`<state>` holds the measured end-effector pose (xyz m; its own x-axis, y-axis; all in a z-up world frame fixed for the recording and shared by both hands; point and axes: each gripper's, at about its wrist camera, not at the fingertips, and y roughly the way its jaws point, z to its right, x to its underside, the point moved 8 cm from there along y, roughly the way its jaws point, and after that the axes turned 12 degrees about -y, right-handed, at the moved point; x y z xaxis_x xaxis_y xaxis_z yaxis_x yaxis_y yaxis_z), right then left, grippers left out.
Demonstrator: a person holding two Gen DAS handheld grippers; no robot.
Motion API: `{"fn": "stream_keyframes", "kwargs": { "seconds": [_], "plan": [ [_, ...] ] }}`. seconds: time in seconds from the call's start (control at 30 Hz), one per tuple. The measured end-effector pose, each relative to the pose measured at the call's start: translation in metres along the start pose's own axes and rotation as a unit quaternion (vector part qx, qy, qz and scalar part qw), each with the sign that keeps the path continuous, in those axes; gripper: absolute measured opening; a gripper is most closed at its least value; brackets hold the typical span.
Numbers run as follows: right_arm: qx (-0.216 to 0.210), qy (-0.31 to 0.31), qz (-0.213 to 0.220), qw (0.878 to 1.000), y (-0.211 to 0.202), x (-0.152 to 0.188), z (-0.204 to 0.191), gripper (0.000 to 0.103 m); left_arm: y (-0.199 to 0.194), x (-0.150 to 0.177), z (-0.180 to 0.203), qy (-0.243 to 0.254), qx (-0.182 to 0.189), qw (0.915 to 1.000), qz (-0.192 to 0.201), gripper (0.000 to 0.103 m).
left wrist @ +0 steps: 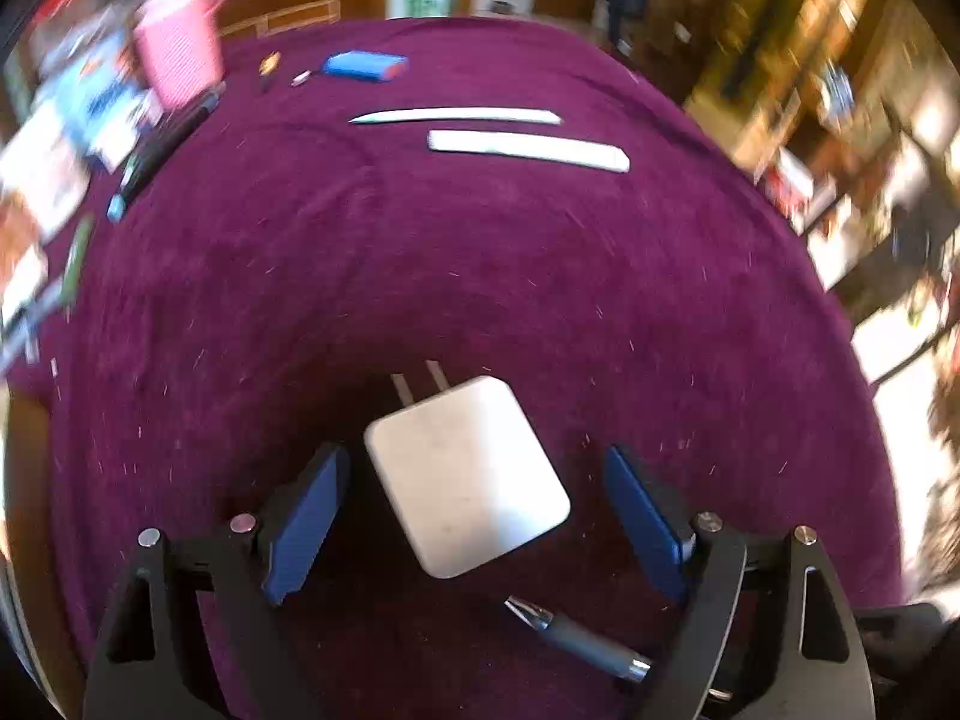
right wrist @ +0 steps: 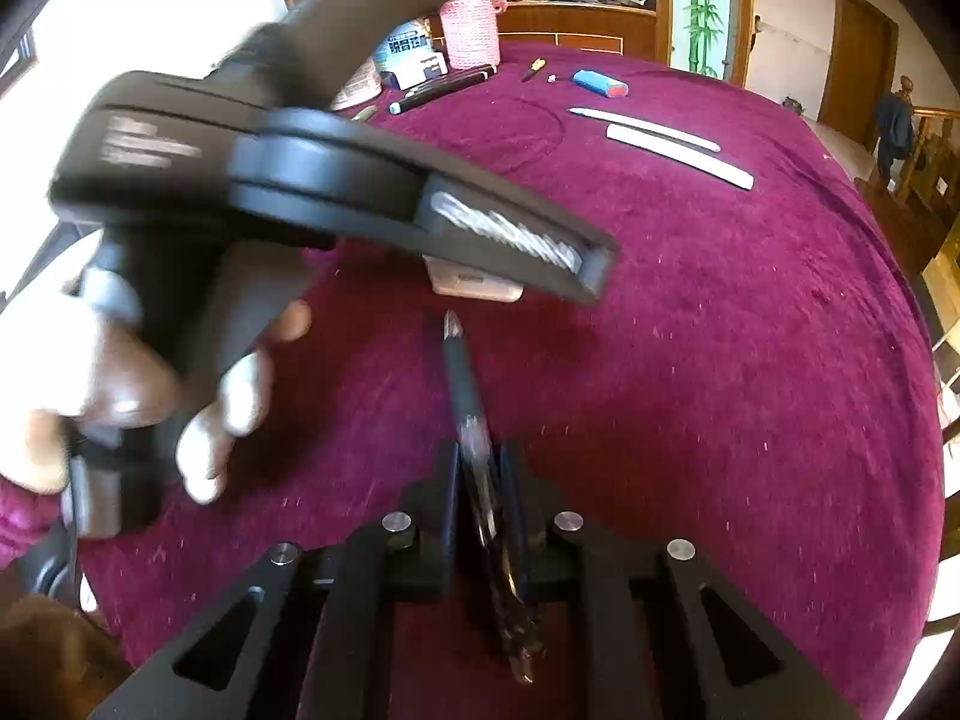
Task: Organize rigid objects
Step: 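Grasp the white charger cube with the left tool while the right grasps the black pen, then lower the charger cube into the box with the left tool while the right lowers the black pen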
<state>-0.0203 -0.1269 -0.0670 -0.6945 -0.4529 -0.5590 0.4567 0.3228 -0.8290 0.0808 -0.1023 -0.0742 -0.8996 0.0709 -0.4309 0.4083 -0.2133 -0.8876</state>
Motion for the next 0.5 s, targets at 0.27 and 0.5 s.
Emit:
{"fn": "stream_keyframes", "kwargs": {
  "seconds": [0.27, 0.5],
  "plan": [
    [0.043, -0.024, -0.007, 0.999, 0.004, -0.006, -0.007, 0.016, -0.022, 0.004, -0.025, -0.025, 0.035, 0.9988, 0.021, 0.057],
    [0.037, 0.001, -0.004, 0.999, 0.011, -0.016, -0.006, 0.012, -0.074, 0.021, -0.052, -0.063, 0.087, 0.9929, 0.05, 0.057]
  ]
}}
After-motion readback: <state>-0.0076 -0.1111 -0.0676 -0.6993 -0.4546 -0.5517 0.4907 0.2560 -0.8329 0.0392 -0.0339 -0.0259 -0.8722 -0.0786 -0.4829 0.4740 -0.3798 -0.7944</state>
